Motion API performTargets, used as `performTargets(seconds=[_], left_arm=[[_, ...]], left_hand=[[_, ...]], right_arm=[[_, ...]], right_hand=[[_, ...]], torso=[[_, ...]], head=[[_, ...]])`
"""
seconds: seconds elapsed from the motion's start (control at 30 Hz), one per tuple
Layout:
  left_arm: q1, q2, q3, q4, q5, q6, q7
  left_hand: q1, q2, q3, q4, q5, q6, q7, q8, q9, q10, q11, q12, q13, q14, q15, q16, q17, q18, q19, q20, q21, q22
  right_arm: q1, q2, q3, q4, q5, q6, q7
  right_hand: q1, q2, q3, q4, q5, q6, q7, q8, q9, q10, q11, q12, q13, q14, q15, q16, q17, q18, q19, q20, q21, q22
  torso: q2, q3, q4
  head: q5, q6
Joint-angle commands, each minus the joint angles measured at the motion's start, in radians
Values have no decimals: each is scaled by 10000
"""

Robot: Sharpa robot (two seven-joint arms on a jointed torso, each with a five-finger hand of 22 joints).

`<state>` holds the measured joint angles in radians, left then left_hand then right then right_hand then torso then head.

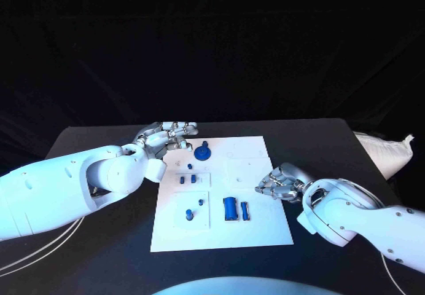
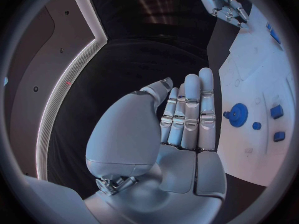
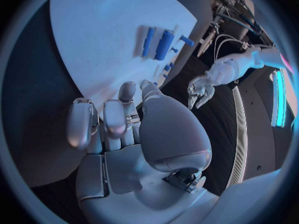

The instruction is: Assemble the parts on the task board

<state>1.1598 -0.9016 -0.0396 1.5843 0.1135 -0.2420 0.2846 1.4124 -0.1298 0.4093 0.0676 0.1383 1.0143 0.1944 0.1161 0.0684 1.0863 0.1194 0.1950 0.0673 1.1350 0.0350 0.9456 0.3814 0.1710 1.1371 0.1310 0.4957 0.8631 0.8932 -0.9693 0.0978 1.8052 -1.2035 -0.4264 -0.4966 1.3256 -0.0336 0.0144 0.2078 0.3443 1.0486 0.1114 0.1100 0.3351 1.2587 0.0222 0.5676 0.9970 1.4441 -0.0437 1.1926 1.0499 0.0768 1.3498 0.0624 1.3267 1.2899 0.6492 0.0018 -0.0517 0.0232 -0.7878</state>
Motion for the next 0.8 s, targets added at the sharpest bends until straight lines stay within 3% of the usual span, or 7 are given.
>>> performTargets(seconds=[0.03,0.1,0.23,0.33,0.6,0.67,0.8], left_arm=[[-32,101,7,-171,97,-192,299],[-95,188,7,-329,155,-574,561],[-211,444,9,-732,336,-1424,1116],[-295,663,10,-1075,430,-1624,1320],[-482,1172,16,-1933,656,-1877,1694],[-509,1248,22,-2081,674,-1930,1796],[-567,1296,29,-2254,690,-1976,1925]], left_hand=[[-170,-12,-51,-20,-9,-64,18,64,-8,-58,56,88,-7,-588,79,-503,-257,62,-493,68,-327,-152],[-224,8,-104,-7,-28,26,23,143,1,23,11,173,-9,-955,158,-1295,-648,90,-981,115,-715,-372],[-47,113,141,-111,-34,400,-175,284,19,442,4,88,-46,-830,170,-3187,-1444,84,-1585,165,-1249,-714],[-201,53,227,-7,-65,336,-127,139,-24,393,105,-325,-61,-992,410,-4655,-1993,-65,-2437,440,-2065,-1280],[-365,-14,-97,167,-68,-46,36,-432,-32,-41,417,-1276,-44,-1401,1029,-7199,-2982,112,-3895,1309,-4162,-3304],[-317,15,-160,137,-48,-68,54,-477,-32,-184,447,-1318,-57,-1396,1093,-7385,-3046,139,-3938,1341,-4266,-3480],[-320,45,-227,141,-44,-75,62,-495,-32,-229,459,-1311,-55,-1387,1117,-7532,-3089,143,-3941,1365,-4298,-3612]], right_arm=[[187,114,-2,-625,4643,-1181,3621],[307,239,-3,-1116,5934,-1039,4702],[443,600,-4,-2110,7661,-631,6393],[501,952,-3,-2858,8384,-338,7284],[555,1727,40,-4195,9709,201,8443],[561,1831,48,-4413,10020,304,8561],[570,2037,54,-4764,10234,501,8717]], right_hand=[[726,92,171,-225,-109,-263,94,-146,-85,-773,131,-1439,-1118,-813,59,-2434,-2663,506,-1426,61,-1863,-1540],[1104,160,387,-182,-199,-447,312,-281,-210,-1005,322,-2673,-2494,-1571,268,-4608,-4409,990,-3182,254,-4605,-3967],[1560,-81,817,21,-255,-679,758,-474,-625,-1392,870,-4636,-5076,-2860,839,-7609,-6038,1046,-4153,758,-7169,-5820],[1772,-219,1033,14,-467,-784,772,-486,-931,-1404,1045,-5043,-6298,-3491,1212,-9098,-7023,1043,-4516,1098,-8513,-6838],[1684,-106,1342,-328,-747,-1045,811,-484,-1806,-1720,1271,-5063,-8642,-3684,1593,-11037,-8826,1030,-4181,1575,-10637,-8750],[1575,-97,1328,-487,-803,-1083,797,-481,-2003,-1763,1323,-5058,-9012,-3613,1634,-11270,-9128,1046,-4113,1650,-11084,-9172],[1452,-8,1310,-651,-933,-1053,788,-473,-2181,-1744,1312,-5058,-9306,-3463,1644,-11295,-9394,1063,-3889,1658,-11420,-9547]], torso=[[-198,-49,-24],[-288,-56,-21],[-537,-77,-37],[-708,-100,-72],[-926,-90,-121],[-952,-79,-85],[-988,-52,-134]], head=[[-55,166],[-46,202],[-26,394],[-18,537],[117,955],[77,1030],[80,1118]])
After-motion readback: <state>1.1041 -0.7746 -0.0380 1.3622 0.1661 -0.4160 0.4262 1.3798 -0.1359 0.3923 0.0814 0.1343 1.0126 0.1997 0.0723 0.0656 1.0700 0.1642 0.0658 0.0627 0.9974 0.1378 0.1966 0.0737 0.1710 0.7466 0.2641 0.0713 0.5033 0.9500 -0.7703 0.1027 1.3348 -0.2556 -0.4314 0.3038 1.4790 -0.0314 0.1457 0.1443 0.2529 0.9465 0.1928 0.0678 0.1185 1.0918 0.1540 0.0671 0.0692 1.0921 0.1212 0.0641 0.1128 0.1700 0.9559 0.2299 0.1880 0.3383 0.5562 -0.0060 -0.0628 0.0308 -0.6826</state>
